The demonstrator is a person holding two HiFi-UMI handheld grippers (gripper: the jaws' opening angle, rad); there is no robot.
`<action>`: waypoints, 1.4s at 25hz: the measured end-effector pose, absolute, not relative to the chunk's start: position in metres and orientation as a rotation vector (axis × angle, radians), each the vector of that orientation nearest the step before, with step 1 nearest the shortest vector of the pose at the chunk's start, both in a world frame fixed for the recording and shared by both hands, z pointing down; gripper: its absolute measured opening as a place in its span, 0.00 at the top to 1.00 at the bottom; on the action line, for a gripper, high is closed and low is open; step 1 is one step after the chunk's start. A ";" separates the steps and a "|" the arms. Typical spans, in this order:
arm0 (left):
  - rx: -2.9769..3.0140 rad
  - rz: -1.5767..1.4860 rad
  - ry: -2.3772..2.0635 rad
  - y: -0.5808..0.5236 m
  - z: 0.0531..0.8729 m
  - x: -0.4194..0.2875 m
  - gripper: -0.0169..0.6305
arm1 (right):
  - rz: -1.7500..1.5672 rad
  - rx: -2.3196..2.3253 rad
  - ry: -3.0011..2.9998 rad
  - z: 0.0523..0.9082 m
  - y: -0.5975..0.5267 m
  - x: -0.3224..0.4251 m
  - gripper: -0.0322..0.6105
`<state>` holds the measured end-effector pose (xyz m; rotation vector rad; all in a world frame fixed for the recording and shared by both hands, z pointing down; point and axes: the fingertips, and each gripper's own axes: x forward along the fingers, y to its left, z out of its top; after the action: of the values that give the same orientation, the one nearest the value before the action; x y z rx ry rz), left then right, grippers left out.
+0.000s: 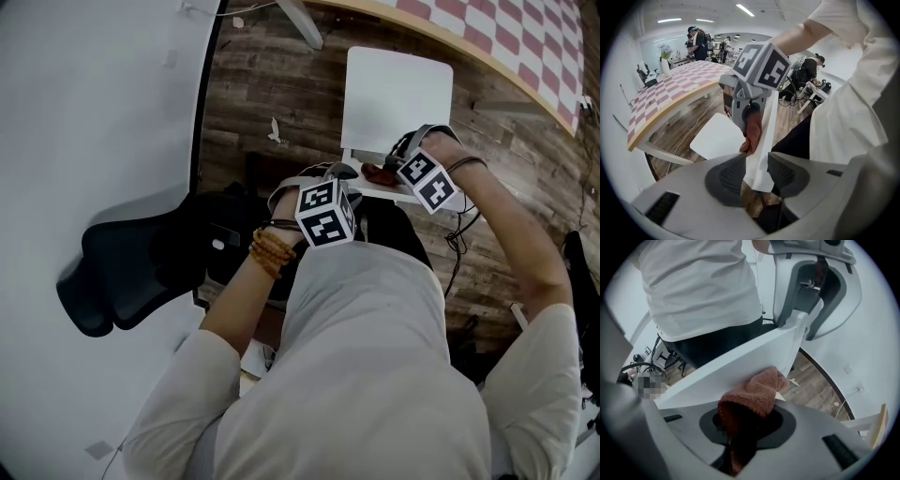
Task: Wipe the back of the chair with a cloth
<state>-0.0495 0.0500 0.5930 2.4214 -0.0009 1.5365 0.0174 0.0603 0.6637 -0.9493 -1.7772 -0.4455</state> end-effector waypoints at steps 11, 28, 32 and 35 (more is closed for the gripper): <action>2.410 1.530 -0.006 0.050 0.593 -0.051 0.70 | -0.364 -0.956 -1.708 0.725 0.056 0.031 0.82; 2.389 1.515 -0.021 0.051 0.594 -0.052 0.70 | -0.207 -0.989 -1.654 0.780 0.061 0.053 0.82; 2.386 1.519 -0.016 0.051 0.594 -0.053 0.70 | -0.189 -0.988 -1.663 0.772 0.062 0.059 0.82; 2.387 1.519 -0.020 0.051 0.594 -0.054 0.70 | -0.192 -0.990 -1.675 0.762 0.064 0.061 0.82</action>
<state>-0.0537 0.0509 0.5943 2.3875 -0.0195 1.5189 0.0611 0.0643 0.7621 -0.9903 -1.6747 -0.1920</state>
